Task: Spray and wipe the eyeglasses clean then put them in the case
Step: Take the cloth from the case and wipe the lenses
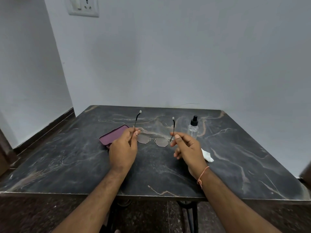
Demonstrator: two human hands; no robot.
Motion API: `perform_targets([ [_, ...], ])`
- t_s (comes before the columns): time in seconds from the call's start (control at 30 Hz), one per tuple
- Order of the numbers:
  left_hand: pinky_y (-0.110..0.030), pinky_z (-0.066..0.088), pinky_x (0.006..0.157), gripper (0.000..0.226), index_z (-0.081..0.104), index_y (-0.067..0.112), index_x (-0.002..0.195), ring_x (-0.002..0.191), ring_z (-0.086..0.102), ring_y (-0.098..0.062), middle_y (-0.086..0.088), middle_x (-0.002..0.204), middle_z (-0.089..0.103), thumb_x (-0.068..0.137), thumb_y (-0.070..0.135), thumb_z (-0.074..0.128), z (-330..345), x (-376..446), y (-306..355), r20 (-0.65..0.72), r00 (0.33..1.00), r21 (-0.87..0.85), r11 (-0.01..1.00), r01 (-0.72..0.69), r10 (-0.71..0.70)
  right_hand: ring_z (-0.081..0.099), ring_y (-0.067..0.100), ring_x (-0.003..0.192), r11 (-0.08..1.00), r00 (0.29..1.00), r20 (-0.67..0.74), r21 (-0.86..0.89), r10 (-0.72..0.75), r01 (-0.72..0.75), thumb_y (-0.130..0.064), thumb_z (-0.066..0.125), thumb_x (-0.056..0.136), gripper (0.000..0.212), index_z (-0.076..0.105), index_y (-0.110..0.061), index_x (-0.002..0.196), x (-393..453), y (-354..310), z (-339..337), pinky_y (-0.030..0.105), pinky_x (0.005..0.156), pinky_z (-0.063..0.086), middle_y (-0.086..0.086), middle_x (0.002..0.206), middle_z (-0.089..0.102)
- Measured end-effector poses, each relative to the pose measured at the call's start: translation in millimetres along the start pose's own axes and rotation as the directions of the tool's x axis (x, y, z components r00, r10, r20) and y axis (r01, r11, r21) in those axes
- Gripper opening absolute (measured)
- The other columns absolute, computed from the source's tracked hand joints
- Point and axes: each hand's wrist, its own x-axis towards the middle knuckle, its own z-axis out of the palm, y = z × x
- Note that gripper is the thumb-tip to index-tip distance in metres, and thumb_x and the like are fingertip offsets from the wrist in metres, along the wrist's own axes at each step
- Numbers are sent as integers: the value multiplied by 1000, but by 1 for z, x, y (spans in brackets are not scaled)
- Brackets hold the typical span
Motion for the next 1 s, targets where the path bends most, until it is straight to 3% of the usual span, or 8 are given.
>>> perform_targets([
  [0.2, -25, 64, 89, 25, 78, 28, 132, 104, 76, 7, 22, 115, 81, 109, 31, 66, -1, 0, 0, 45, 999, -83, 996, 19, -16, 60, 20, 56, 999, 1000, 19, 36, 19, -20, -20, 63, 107, 18, 78, -17, 115, 1, 2, -3, 29, 54, 46, 7, 91, 78],
  [0.33, -24, 62, 98, 32, 76, 27, 136, 114, 77, -2, 19, 123, 80, 108, 35, 64, -6, -2, 2, 119, 993, -169, 986, -4, 25, 60, 19, 56, 996, 999, -1, 82, 32, -32, -21, 64, 106, 17, 79, -17, 113, 4, 5, -5, 27, 52, 45, 5, 89, 77],
  [0.47, -23, 55, 110, 30, 77, 22, 135, 127, 71, 0, 13, 132, 78, 107, 20, 67, -7, 4, -1, 216, 973, -209, 977, -35, 81, 61, 19, 56, 986, 999, -12, 157, 51, -48, -20, 66, 105, 16, 78, -16, 113, 8, 5, -8, 27, 52, 45, 6, 91, 77],
  [0.63, -32, 60, 102, 26, 82, 18, 125, 114, 74, -4, 13, 117, 80, 103, 9, 72, -16, 20, -14, 316, 918, -163, 967, -196, 240, 61, 18, 55, 987, 999, 2, 160, 33, -33, -17, 68, 103, 15, 78, -14, 114, 9, 7, -8, 27, 52, 46, 7, 92, 78],
  [0.8, -31, 58, 88, 35, 79, 21, 133, 100, 69, -15, 9, 105, 69, 100, 12, 74, -21, 18, -23, 345, 859, -88, 924, -371, 378, 50, 6, 49, 995, 1000, 18, 103, 10, -12, -15, 70, 102, 14, 81, -17, 109, 8, 7, -8, 27, 49, 42, 4, 87, 77],
  [1.0, -31, 52, 83, 49, 74, 30, 140, 96, 58, -17, 8, 106, 65, 97, 8, 78, -14, 18, -35, 390, 780, 32, 839, -543, 490, 49, 16, 53, 999, 997, 75, 50, 10, -13, -17, 77, 96, 9, 84, -19, 101, 6, 8, -9, 30, 54, 44, 7, 80, 74],
])
